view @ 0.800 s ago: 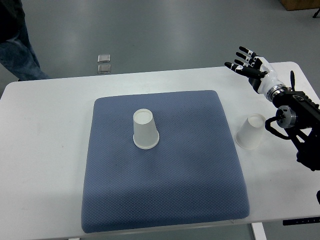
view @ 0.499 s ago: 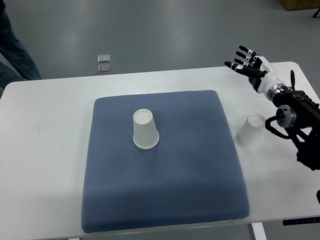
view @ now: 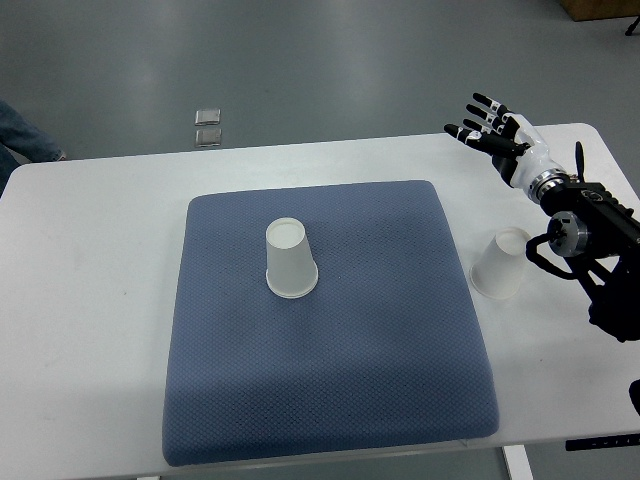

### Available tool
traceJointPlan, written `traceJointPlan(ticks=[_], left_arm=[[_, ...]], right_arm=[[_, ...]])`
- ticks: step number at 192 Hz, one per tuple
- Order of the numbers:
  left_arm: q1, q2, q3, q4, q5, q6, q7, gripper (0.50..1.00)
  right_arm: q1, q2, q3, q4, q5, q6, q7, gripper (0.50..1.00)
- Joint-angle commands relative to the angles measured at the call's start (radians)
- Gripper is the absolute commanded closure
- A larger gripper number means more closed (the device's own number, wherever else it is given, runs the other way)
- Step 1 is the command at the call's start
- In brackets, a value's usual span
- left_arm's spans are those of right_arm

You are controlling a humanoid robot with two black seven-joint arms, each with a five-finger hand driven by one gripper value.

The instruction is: Stack paper cups

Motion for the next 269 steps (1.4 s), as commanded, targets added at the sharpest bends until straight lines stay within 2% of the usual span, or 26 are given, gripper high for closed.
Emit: traceJointPlan(ticks=[1,106,166,181,212,245,269], left_arm=[[0.000,0.000,-0.001,0.000,0.000,0.000,0.000,0.500],[0.000,0.000,-0.001,0.000,0.000,0.000,0.000,0.500],[0.000,0.000,-0.001,0.000,0.000,0.000,0.000,0.500],[0.000,0.000,-0.001,0.000,0.000,0.000,0.000,0.500],[0.000,0.000,-0.001,0.000,0.000,0.000,0.000,0.500],[0.000,0.000,-0.001,0.000,0.000,0.000,0.000,0.500],[0.000,0.000,-0.001,0.000,0.000,0.000,0.000,0.500]], right_arm=[[-0.002,-0.001,0.000,0.000,0.000,0.005,0.000,0.583],[0.000,-0.015,-0.002,0.004,-0.002,-0.007,0.003,0.587],[-0.012,-0.142,-0.031,0.107,-0.006,0.013,0.002,0.585],[-0.011,-0.195,-0.075,0.136,-0.018,0.053,0.000,0.587],[0.006,-0.386,-0.230,0.210,-0.074,0.176,0.031,0.587],[0.003,-0.475,-0.253,0.284,-0.288,0.245,0.044,0.587],[0.003,-0.541,-0.302,0.347,-0.457,0.283,0.080,0.587]])
